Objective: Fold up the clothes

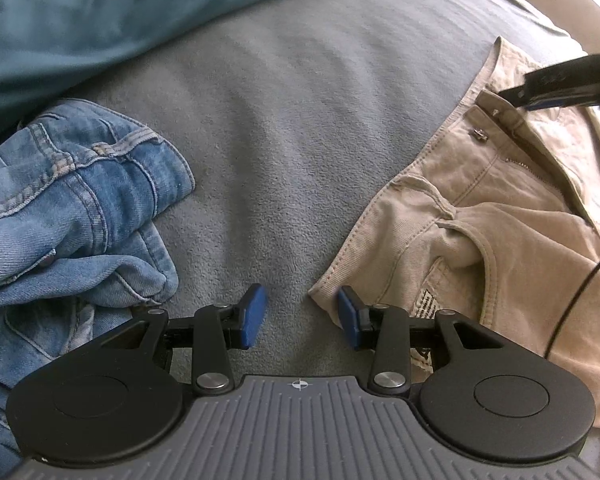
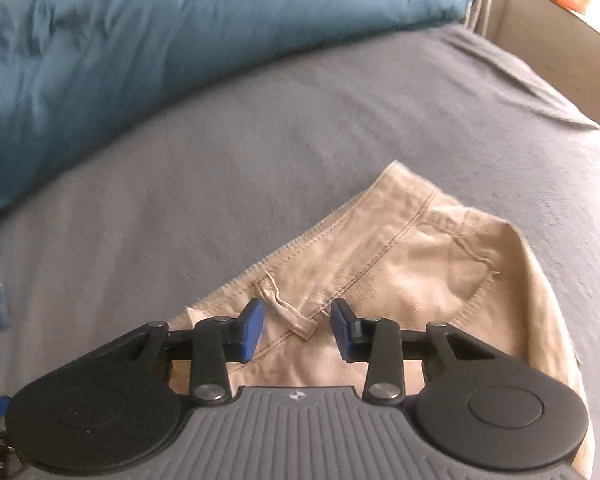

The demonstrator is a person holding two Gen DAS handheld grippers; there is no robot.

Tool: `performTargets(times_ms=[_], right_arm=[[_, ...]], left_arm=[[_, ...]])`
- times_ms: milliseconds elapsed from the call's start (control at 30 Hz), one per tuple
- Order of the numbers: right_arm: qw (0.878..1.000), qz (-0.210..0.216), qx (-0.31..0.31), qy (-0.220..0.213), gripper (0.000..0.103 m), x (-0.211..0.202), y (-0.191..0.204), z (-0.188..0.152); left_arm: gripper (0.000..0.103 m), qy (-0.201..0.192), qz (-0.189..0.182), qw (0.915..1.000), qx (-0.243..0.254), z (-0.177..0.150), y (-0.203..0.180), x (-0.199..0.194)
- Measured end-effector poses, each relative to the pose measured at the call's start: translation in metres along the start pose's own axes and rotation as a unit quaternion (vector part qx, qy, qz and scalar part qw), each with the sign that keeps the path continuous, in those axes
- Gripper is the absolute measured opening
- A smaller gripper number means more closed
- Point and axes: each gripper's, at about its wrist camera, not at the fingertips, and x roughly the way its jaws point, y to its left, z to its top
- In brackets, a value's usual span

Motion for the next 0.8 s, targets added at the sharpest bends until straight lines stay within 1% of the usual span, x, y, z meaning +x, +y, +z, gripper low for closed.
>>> performTargets(times_ms=[33,100,133,167,233,300,467,567,667,733,767,800], right_arm=[[1.0,-0.003,-0.006,0.004,0.037,0.005,0.002,0.0],[1.0,-0.012,-0.013,0.002,0.024,0.009,0.006,0.0],[1.0,-0.013,-0.01,-0.002,0.004,0.008,0.007,0.002],[1.0,-0.011,-0.003,-0.008,0.001,0.005,0.007,0.004],[1.0,-0.016,0.001,-0.023,0.001,0.002,0.01,0.008],[1.0,-0.014,0.008,-0.027,0.001,0.003,0.011,0.011],[1.0,-0.006,0.008,-0.023,0.001,0.012,0.019,0.013],[1.0,-0.02,0.001,-0.019,0.001,0.02,0.026,0.01],[0.999,-0.027,0.016,-0.013,0.003,0.027,0.026,0.01],[0.999,-0.032,0.024,-0.011,0.003,0.024,0.026,0.013],[0.999,-0.034,0.027,-0.011,0.004,0.019,0.027,0.013],[0.999,-0.035,0.037,-0.013,0.011,0.011,0.025,0.012]], left_arm=[[0.04,-0.001,0.0,1.0,0.001,0.0,0.0,0.0],[0.04,-0.001,-0.001,1.0,0.001,-0.001,0.001,0.0],[0.04,-0.001,-0.002,1.0,0.001,-0.001,0.001,0.0],[0.04,-0.001,-0.003,1.0,0.001,-0.001,0.002,0.0],[0.04,-0.001,-0.004,1.0,0.001,-0.002,0.003,0.0],[0.04,-0.001,-0.007,1.0,0.0,-0.002,0.004,0.0],[0.04,-0.001,-0.016,0.9999,0.003,-0.005,0.007,-0.001],[0.04,0.001,-0.019,0.9998,0.004,-0.004,0.008,-0.001],[0.041,0.005,-0.021,0.9997,0.009,0.003,0.005,0.003],[0.041,0.007,-0.02,0.9996,0.019,0.004,0.003,0.003],[0.041,0.007,-0.02,0.9995,0.024,0.005,0.003,0.003],[0.041,0.008,-0.021,0.9994,0.027,0.006,0.003,0.003]])
